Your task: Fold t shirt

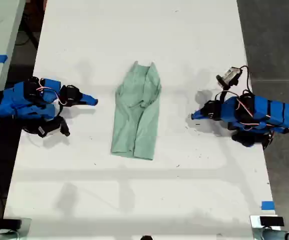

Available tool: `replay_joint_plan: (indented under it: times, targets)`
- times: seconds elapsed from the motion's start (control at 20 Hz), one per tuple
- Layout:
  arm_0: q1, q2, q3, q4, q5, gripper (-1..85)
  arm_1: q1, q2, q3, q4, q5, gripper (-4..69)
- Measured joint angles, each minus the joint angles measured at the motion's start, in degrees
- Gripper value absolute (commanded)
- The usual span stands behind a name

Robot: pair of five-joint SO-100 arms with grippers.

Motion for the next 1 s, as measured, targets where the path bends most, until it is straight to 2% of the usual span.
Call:
replay_joint_plan:
  times: [0.05, 0.2, 0.55, 0.65, 0.75, 0.9, 1.0]
  targets:
    - [0.0, 0.0, 0.0, 0.0, 0.0, -0.2, 0.0, 0.0, 0.0, 0.0, 0.0, 1.3]
    - [0.1, 0.0, 0.0, 0.0, -3.2, -0.2, -2.5, 0.0, 0.1, -5.4, 1.0, 1.3]
    - [0.0, -1.9, -2.6, -0.2, -3.4, -0.2, -3.6, -2.7, -1.0, -6.8, 1.4, 1.3]
    - [0.1, -10.7, -9.3, 0.6, -4.5, 7.1, -4.7, -16.8, -10.1, -6.8, 1.4, 1.2]
    - [2.9, -26.1, -20.5, 1.4, -5.7, 15.6, -7.7, -36.7, -26.1, -6.3, 1.3, 4.9]
    - [12.2, -42.8, -32.4, 1.8, -9.2, 17.0, -12.8, -63.0, -47.5, -7.6, 1.3, 18.2]
    - [18.6, -46.8, -33.6, 0.9, -14.0, 17.3, -15.9, -73.8, -54.0, -11.2, 1.3, 19.4]
